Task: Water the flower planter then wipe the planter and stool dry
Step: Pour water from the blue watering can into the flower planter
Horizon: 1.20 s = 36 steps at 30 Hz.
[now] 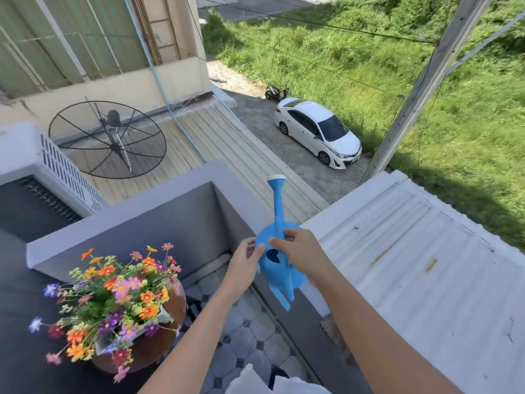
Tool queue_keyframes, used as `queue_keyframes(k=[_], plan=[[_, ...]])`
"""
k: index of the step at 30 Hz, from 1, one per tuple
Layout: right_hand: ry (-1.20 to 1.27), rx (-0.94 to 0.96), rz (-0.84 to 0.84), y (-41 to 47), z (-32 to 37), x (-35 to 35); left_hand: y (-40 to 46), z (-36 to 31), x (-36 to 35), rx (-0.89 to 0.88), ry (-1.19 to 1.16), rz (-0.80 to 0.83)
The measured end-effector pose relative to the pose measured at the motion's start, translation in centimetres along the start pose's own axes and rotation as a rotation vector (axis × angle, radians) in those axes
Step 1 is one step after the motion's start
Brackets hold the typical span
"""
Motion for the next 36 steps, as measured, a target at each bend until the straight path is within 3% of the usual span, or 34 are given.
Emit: queue_keyframes(k=[5, 13, 20, 36], plan=[[-0.248, 0.215, 0.07, -2.3, 6.2, -2.8, -5.4, -2.7, 5.3, -0.207, 0.008, -0.028], [-0.592, 0.539, 0.043, -6.7, 14.9, -10.8, -14.6, -4.8, 13.1, -0.253, -0.229, -0.147], [-0.885, 0.594, 0.118, -10.9, 18.9, -15.4, -20.0, -4.6, 16.4, -0.293, -0.177, -0.223], [-1.277, 0.495, 0.202, -12.7, 25.5, -21.8, -22.8, -4.9, 20.1, -0.063, -0.245, -0.205]])
Point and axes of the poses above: each hand's wrist, its own y-axis towards the middle knuckle, its own x-axis out of the back of the hand, z = x × y, the point moved 3 cm from there along y, towards the middle knuckle, and after that the axes turned 13 degrees about -y, right-handed, at the moved point
